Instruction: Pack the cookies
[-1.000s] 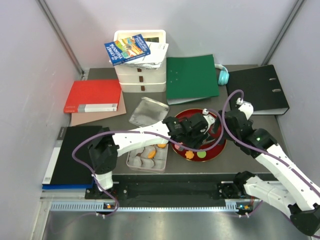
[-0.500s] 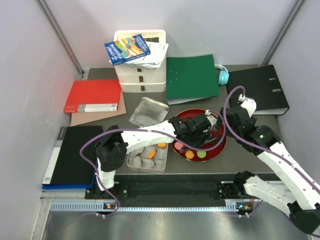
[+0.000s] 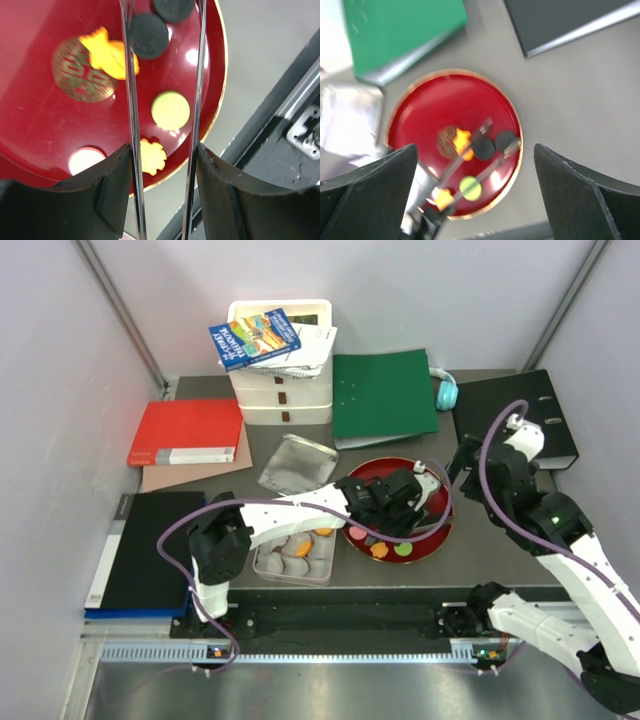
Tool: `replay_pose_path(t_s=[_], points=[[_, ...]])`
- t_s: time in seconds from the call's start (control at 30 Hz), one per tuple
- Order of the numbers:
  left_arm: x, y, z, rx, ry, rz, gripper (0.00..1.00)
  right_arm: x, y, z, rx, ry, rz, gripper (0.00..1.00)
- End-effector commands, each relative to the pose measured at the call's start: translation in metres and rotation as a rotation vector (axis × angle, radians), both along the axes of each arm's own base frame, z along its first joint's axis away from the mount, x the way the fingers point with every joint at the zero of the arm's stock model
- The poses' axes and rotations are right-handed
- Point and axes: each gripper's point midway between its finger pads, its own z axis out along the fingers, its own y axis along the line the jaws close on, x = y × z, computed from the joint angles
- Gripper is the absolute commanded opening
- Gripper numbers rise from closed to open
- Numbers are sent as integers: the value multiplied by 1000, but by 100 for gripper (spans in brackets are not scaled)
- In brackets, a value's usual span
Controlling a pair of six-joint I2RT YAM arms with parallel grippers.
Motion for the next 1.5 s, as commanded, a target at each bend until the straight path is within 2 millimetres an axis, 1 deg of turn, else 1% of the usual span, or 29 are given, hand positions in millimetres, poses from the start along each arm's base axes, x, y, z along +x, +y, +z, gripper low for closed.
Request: replay_pose_path(t_s=[0.0,0.1,0.17,0.33,0.4,0.47,0.53,0.57,0.63,0.67,0.73,0.83,0.87,1.0,1.17,1.3,1.33,1.37,1.4,1.47], points=[[-18,-1,-6,5,23,-79,56,8,-15,62,101,-213,-105,99],[-19,2,-11,23,23,-80,56,4,-35,69,96,-237,-181,99],[-19,4,-14,31,22,-75,56,-1,-41,69,109,-244,-194,99],[-18,10,-20,59,10,-63,56,-4,-41,56,132,-214,-202,99],[-18,11,-18,57,10,-63,56,-4,-40,54,137,-205,-203,99],[-11,17,-13,72,-27,-26,56,-4,-39,53,140,-201,-199,99],[-9,25,-12,92,-38,-8,56,-4,-38,52,145,-197,-196,99],[-6,29,-6,92,-57,6,56,-4,-37,51,147,-193,-193,99],[-6,36,-8,102,-64,16,56,-4,-35,47,155,-186,-189,99],[-5,39,-3,93,-74,24,57,-4,-34,45,155,-180,-186,99],[-7,42,-4,92,-75,29,57,-3,-32,42,163,-174,-181,99],[-8,42,-3,86,-67,25,57,-2,-28,39,173,-168,-172,99],[-9,44,-8,106,-56,24,57,-2,-28,39,173,-166,-170,99],[-14,45,-6,100,-42,16,57,-2,-27,38,175,-161,-165,99],[-17,47,-12,118,-33,-14,56,-3,-25,32,178,-148,-157,99],[-19,40,-7,105,-25,-44,56,-2,-24,29,178,-140,-153,99],[-18,36,-1,97,-26,-50,56,-3,-24,29,178,-141,-151,99],[-20,34,1,96,-21,-62,57,-3,-23,29,179,-139,-150,99],[-20,30,7,82,-24,-68,57,-3,-24,29,178,-141,-152,99],[-23,29,8,88,-20,-83,57,-3,-24,30,178,-144,-151,99]])
